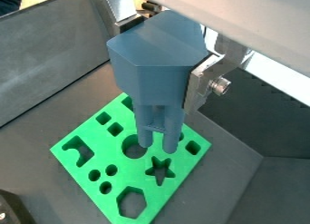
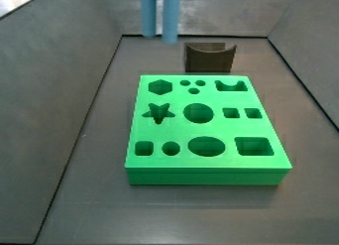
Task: Pick up the 3 prong object. Move up. Move to above the board. Insert the 3 prong object.
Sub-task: Insert the 3 prong object.
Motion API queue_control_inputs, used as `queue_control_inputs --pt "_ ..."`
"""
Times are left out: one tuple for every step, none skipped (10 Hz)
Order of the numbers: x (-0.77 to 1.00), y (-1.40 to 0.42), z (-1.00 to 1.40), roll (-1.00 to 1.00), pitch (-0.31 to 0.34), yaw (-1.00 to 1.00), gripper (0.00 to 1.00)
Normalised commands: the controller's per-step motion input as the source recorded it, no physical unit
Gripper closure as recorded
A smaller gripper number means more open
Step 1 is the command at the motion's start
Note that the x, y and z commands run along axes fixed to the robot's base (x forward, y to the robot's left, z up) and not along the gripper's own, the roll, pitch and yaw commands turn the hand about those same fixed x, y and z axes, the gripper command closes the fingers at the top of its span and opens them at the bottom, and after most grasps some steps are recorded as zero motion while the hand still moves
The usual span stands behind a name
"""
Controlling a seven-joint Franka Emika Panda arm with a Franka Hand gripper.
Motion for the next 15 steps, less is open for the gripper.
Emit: queue_control_inputs --pt "0.53 0.22 -0.41 0.06 0.01 0.0 1.0" --pt "0.5 0.29 -0.36 0.04 0.011 0.0 1.0" --pt "0.41 0.36 -0.28 0.08 0.013 -0.03 1.0" --pt "0.35 0.3 -0.29 0.02 0.0 -0.1 1.0" --pt "0.38 0.27 -0.27 0.02 0.0 -0.25 1.0" --pt "0.4 0.3 -0.24 0.02 0.0 -0.3 1.0" --pt "0.37 0.33 -0.16 0.0 0.0 -0.47 1.0" --pt "0.31 0.4 -0.13 0.0 0.0 -0.6 1.0" --pt "0.24 0.31 -0.16 0.0 0.0 -0.7 1.0" --pt "0.16 0.22 -0.17 0.02 -0.004 -0.79 1.0" --pt "0.15 0.23 -0.17 0.03 0.0 -0.77 1.0" --pt "0.15 0.19 -0.19 0.03 -0.003 -0.82 1.0" --pt "0.03 0.23 -0.21 0.06 0.0 -0.76 1.0" --pt "-0.14 0.29 -0.26 0.12 -0.013 -0.61 1.0" --pt "0.0 0.01 -0.01 0.0 0.0 -0.05 1.0"
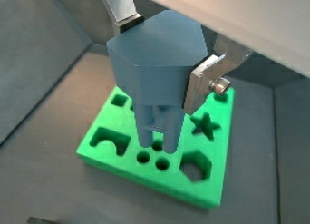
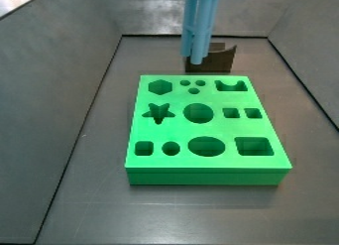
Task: Pick up the 3 prong object. Move up. Move to above the board. Insert the 3 prong object.
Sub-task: Insert the 3 prong object.
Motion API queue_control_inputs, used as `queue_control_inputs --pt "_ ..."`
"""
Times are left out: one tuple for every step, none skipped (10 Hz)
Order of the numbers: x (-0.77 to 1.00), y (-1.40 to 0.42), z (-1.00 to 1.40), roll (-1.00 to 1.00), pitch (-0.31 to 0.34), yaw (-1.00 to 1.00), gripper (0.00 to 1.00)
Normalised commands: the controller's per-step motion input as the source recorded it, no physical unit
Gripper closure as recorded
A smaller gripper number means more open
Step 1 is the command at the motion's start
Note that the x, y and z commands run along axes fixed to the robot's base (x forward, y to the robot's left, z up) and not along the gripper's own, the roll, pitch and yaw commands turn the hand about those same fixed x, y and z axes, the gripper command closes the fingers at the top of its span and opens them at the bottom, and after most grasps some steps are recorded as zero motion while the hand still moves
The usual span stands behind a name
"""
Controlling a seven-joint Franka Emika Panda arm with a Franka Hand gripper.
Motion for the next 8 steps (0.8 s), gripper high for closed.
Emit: queue_control_inputs --pt "0.0 -0.02 0.0 0.0 0.0 0.0 1.0" --pt "0.0 -0.07 -0.32 0.04 -0.041 0.0 1.0" --pt "0.0 -0.05 -0.53 0.12 -0.09 -0.01 1.0" --pt "0.0 0.0 -0.43 0.09 -0.067 0.0 1.0" --pt "0.0 0.0 -0.27 0.04 -0.036 0.0 1.0" --pt "0.0 0.0 -0.3 0.07 -0.03 0.0 1.0" --pt "0.02 0.0 -0.22 0.03 -0.013 0.0 1.0" --pt "0.05 0.0 -0.25 0.0 -0.034 0.0 1.0"
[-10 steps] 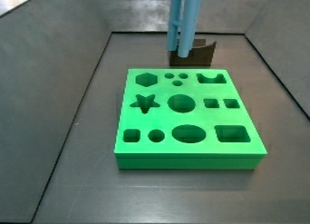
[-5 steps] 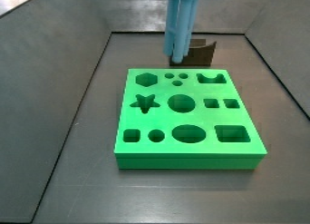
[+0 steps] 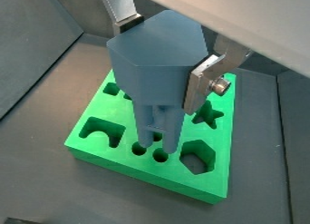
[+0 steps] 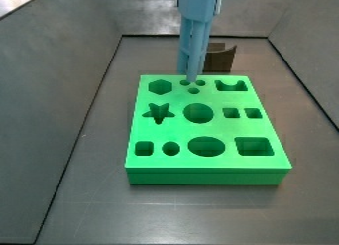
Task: Pick up the 3 prong object. Move up. Move to above the board. Insert the 3 prong object.
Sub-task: Insert the 3 prong object.
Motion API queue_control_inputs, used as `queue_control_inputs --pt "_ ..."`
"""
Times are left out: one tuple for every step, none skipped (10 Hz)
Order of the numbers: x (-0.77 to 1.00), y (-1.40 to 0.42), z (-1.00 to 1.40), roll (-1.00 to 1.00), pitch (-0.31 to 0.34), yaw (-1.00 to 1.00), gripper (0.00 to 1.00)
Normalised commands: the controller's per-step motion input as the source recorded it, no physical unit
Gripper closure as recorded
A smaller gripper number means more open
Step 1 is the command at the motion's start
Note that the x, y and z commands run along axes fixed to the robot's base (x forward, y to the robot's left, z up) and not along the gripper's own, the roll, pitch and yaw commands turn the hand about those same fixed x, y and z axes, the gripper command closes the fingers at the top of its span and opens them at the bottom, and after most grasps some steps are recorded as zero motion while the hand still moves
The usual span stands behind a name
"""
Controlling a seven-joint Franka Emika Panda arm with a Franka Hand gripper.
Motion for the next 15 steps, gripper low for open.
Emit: queue_control_inputs --pt "0.05 0.0 -0.29 0.01 -0.043 0.0 1.0" --pt "0.2 0.0 -0.21 0.0 -0.011 0.0 1.0" --pt "0.28 0.01 -0.15 0.0 0.0 0.0 1.0" --pt "0.23 0.11 -0.07 0.0 0.0 0.0 1.0" --pt "0.15 0.11 -0.05 0.0 0.0 0.0 1.0" --pt "0.07 0.11 -0.05 0.01 0.0 0.0 1.0" --pt "0.0 0.06 -0.01 0.01 0.0 0.0 1.0" --pt "0.0 0.0 -0.09 0.03 0.0 0.0 1.0" --pt "0.0 0.0 -0.18 0.02 -0.033 0.0 1.0" --pt "0.0 0.0 -0.12 0.0 -0.026 0.0 1.0" --pt "0.0 -0.02 -0.15 0.0 -0.036 0.0 1.0" --pt "0.0 -0.03 -0.15 0.0 -0.037 0.0 1.0" --pt "0.0 0.0 -0.15 0.0 -0.027 0.0 1.0" --pt "0.0 0.0 -0.15 0.0 -0.026 0.0 1.0" --pt "0.0 -0.01 -0.15 0.01 -0.024 0.0 1.0"
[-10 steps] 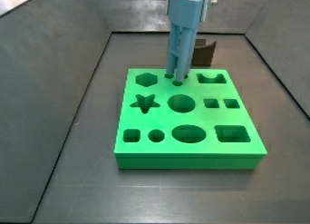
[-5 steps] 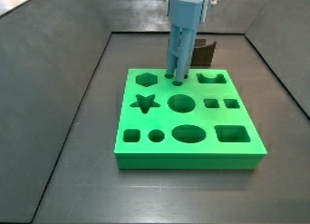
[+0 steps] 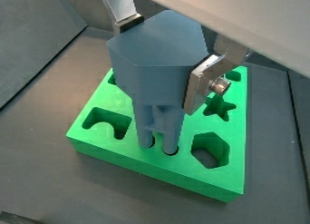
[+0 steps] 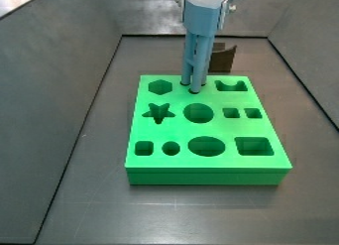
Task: Pick up the 3 prong object. Move up. Move to above the board. Insert the 3 prong object.
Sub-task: Insert the 3 prong object.
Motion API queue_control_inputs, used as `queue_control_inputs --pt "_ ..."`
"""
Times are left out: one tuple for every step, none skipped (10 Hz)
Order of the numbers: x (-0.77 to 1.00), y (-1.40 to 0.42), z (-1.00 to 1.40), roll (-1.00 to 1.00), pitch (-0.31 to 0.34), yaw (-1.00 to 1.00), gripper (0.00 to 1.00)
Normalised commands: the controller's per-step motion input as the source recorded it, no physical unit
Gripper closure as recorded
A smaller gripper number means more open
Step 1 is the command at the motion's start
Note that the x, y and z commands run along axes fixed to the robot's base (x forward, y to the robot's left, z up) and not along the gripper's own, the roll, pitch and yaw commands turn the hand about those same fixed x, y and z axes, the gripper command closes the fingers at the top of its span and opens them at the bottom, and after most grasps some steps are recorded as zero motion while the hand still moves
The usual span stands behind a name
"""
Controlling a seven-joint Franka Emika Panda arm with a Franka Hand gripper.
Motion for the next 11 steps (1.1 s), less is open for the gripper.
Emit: queue_control_inputs --pt "0.0 -0.03 -0.14 0.03 -0.027 -0.02 1.0" --pt "0.0 0.0 -0.16 0.04 -0.023 -0.06 1.0" --pt "0.0 0.0 -0.13 0.05 -0.009 -0.1 1.0" --pt "0.0 0.0 -0.11 0.06 0.0 -0.06 1.0" --pt "0.0 0.0 -0.1 0.02 0.0 -0.13 1.0" --pt "0.0 0.0 -0.11 0.06 0.0 -0.21 1.0" --pt "0.0 0.0 -0.11 0.03 0.0 -0.19 1.0" --pt "0.0 0.0 -0.14 0.02 0.0 -0.32 1.0" --pt "-0.03 0.0 -0.09 0.04 0.0 -0.28 1.0" --pt "-0.02 0.0 -0.06 0.0 0.0 -0.27 1.0" --pt "0.0 0.0 0.0 0.0 0.0 -0.05 1.0"
